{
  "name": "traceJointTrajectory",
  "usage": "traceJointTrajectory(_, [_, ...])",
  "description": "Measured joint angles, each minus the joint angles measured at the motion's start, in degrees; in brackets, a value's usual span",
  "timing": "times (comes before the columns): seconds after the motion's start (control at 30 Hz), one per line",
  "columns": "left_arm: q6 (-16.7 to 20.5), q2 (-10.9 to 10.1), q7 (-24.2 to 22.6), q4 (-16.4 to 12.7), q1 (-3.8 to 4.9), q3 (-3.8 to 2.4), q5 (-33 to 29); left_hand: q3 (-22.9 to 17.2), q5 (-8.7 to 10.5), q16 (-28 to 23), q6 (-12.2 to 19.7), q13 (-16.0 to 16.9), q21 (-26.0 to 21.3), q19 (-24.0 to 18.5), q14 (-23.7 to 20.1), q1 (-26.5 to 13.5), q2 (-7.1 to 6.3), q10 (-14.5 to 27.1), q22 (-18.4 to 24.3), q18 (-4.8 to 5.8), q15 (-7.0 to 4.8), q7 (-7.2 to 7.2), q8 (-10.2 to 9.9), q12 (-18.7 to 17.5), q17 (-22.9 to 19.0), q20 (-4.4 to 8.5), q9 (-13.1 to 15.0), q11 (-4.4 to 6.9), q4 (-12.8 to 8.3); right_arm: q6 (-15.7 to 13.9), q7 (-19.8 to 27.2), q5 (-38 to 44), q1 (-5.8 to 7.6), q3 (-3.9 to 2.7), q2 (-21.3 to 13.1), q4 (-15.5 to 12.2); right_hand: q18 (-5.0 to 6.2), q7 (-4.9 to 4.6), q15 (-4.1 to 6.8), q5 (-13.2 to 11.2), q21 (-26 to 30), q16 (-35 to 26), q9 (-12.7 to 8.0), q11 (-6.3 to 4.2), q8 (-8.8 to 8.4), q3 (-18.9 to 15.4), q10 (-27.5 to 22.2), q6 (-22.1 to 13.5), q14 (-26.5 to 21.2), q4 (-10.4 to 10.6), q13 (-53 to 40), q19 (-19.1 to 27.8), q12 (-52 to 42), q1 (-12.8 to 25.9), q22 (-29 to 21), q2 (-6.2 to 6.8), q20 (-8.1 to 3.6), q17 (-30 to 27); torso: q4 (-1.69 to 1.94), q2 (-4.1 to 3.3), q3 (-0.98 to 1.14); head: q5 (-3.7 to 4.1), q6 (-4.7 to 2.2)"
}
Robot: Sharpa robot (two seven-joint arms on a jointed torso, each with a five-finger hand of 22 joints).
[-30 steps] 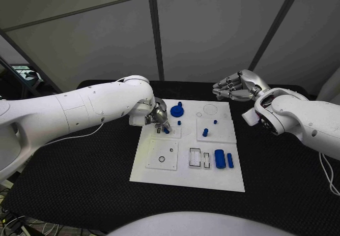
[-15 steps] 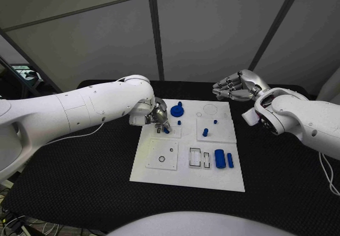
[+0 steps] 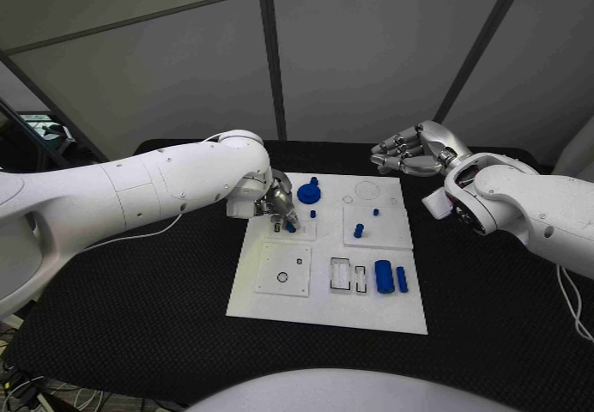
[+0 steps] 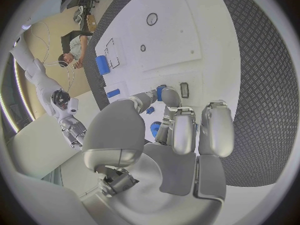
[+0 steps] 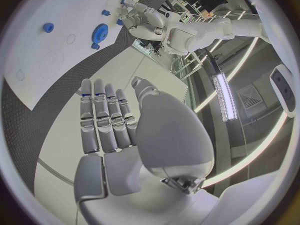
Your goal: Assemble the parts on the task board
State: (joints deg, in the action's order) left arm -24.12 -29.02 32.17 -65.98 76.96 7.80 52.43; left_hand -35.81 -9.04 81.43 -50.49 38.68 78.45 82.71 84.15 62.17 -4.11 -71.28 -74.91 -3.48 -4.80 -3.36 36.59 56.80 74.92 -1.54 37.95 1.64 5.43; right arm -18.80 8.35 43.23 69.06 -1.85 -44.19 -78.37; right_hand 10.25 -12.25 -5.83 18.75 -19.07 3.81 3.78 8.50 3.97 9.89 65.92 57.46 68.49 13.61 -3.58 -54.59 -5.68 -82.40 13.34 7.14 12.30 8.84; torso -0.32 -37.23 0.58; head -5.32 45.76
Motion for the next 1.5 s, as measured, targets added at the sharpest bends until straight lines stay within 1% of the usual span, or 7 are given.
traceJointTrajectory(0.27, [-0.5,0.2,0.0,0.3,0.18,0.39,0.1,-0.9,0.05,0.0,-0.3,0.0,0.0,0.0,0.0,-2.0,-0.48,0.0,0.0,0.0,0.0,0.31,-0.1,0.2,0.0,0.0,-0.3,0.02,-1.8,0.0,0.0,0.0,0.0,0.0,0.0,0.0,0.0,0.0,0.0,0.0,0.0,0.0,0.0,0.0,0.0,0.0,0.0,0.0,0.0,0.0,0.0,0.0,0.0,0.0,0.0,0.0,0.0,0.0,-0.01,0.02,0.0,0.06,0.1])
traceJointTrajectory(0.33, [-0.5,0.3,0.0,0.4,0.21,0.46,0.1,-1.9,0.06,0.0,-0.5,0.1,0.0,0.0,0.0,-2.6,-0.47,-0.2,0.0,0.0,0.0,0.13,-0.2,0.2,0.0,0.0,-0.4,0.17,-3.2,0.0,0.0,0.0,0.0,0.0,0.0,0.0,0.0,0.0,0.0,0.0,0.0,0.0,0.0,0.05,0.0,0.0,0.0,0.0,0.0,0.0,0.0,0.0,0.0,0.0,0.0,0.0,0.0,0.0,-0.01,0.02,0.01,0.07,0.12])
traceJointTrajectory(0.5, [-0.5,0.3,-0.1,0.6,0.24,0.6,0.2,-1.9,0.06,0.0,-1.3,0.2,0.0,0.0,0.0,-4.6,-0.25,-0.3,0.0,0.0,0.0,0.51,-0.2,0.4,0.0,0.0,-0.5,0.19,-3.5,0.1,-0.1,0.0,0.0,0.0,0.0,0.0,0.0,0.0,0.0,0.0,0.0,0.0,0.0,0.21,0.0,0.0,-0.2,0.0,0.0,0.0,0.0,0.0,0.0,0.0,0.0,0.0,0.0,0.0,-0.01,0.03,0.01,0.07,0.13])
traceJointTrajectory(0.77, [-0.6,0.4,-0.1,0.8,0.19,0.7,0.7,-0.3,0.06,0.0,-2.7,0.3,0.0,0.0,0.0,-6.9,-0.03,-0.5,0.0,0.0,0.0,1.42,-0.5,0.7,0.0,0.0,-0.8,0.39,-1.9,0.1,-0.1,0.0,0.0,0.0,0.0,0.0,0.0,0.0,0.0,0.0,0.0,0.0,0.0,0.21,0.0,0.0,-0.2,0.0,0.0,0.0,0.0,0.0,0.0,0.0,-0.1,0.0,0.0,-0.1,-0.01,0.06,0.01,0.07,0.13])
traceJointTrajectory(0.97, [-0.7,0.6,-0.1,1.1,0.18,0.71,0.9,0.3,0.06,0.0,-2.8,0.6,0.0,0.2,0.0,-7.8,-0.02,-0.5,0.0,0.0,0.0,1.58,-0.8,1.1,0.0,0.2,-0.8,0.39,-1.6,0.2,-0.1,0.0,0.0,0.0,0.0,0.0,0.0,0.06,0.0,0.0,0.1,0.0,0.0,0.21,0.0,-0.2,-0.2,-0.3,0.0,-0.2,0.0,0.0,0.0,0.0,-0.1,-0.02,0.0,-0.1,-0.01,0.06,0.01,0.16,0.08])
traceJointTrajectory(1.3, [-0.8,0.7,-0.1,1.2,0.09,0.78,1.1,2.2,0.03,0.0,-3.6,1.1,0.2,0.2,0.0,-10.8,0.95,-0.4,0.0,0.0,0.0,1.54,-1.1,1.5,0.0,0.2,-1.1,0.42,0.3,0.2,-0.2,0.0,0.0,0.01,0.0,0.0,0.0,-0.03,-0.22,0.0,0.3,0.0,0.0,0.21,0.0,-0.2,-0.2,-0.4,-0.2,-0.2,0.0,0.0,0.0,0.2,-0.2,-0.23,0.0,-0.2,-0.01,0.02,0.01,0.32,0.05])
traceJointTrajectory(1.5, [-0.9,0.7,0.0,1.2,0.05,0.82,1.2,2.7,0.02,0.0,-3.8,1.5,0.4,0.2,0.0,-12.3,0.96,-0.6,0.0,0.0,0.0,1.34,-1.3,1.9,0.0,0.2,-1.2,0.21,1.3,0.2,-0.2,0.0,0.0,0.01,0.0,0.0,0.0,-0.03,-0.22,0.0,0.3,0.0,0.0,0.21,0.0,-0.2,-0.2,-0.4,-0.2,-0.2,0.0,0.0,0.0,0.2,-0.2,-0.23,0.0,-0.2,0.02,0.02,0.0,0.41,0.08])
